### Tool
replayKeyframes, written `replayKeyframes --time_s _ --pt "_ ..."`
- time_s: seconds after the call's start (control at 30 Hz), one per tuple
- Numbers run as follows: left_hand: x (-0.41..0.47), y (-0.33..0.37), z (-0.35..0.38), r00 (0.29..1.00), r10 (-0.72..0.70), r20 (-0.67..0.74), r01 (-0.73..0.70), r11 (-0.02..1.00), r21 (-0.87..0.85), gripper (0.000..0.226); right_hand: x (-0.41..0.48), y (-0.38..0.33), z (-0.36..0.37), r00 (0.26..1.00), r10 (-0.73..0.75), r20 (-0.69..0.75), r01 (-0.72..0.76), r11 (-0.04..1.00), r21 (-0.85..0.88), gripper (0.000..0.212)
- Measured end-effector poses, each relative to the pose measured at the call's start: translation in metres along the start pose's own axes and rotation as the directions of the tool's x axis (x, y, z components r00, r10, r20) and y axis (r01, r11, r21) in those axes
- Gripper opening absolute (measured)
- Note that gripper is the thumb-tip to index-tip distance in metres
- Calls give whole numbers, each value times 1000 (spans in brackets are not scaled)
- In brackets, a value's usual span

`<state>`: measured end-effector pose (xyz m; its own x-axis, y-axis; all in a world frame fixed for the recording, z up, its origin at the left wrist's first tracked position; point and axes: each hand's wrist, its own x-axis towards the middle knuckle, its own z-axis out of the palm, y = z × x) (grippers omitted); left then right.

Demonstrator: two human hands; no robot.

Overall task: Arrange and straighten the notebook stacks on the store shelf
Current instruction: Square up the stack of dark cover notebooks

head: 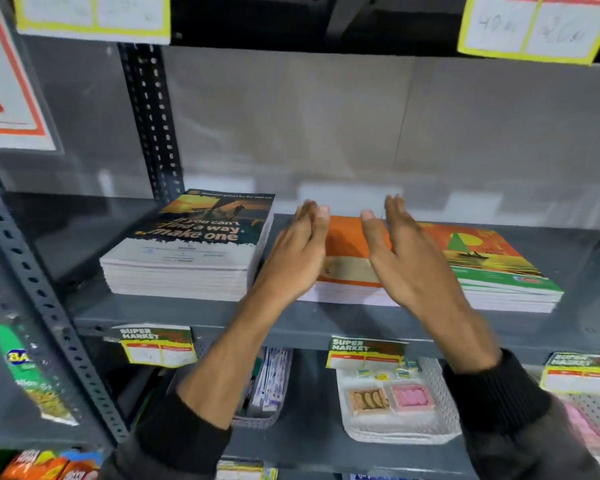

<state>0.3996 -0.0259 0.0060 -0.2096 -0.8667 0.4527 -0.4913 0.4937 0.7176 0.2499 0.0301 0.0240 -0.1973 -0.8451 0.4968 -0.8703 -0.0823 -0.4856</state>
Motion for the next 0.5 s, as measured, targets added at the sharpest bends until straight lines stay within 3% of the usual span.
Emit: replayKeyframes --time_s 0.13,0.3,0.5 --pt "-2 -9 -41 996 84 -28 -83 996 40 59 6 -37 35 989 -121 86 110 987 117 63" --pt "-10 -62 -99 982 170 -86 -155 976 154 40 7 -67 89 966 -199 163 157 958 238 60" --pt "-25 -137 -156 961 140 -237 -73 960 271 27 -1 -78 116 956 -242 166 175 924 340 56"
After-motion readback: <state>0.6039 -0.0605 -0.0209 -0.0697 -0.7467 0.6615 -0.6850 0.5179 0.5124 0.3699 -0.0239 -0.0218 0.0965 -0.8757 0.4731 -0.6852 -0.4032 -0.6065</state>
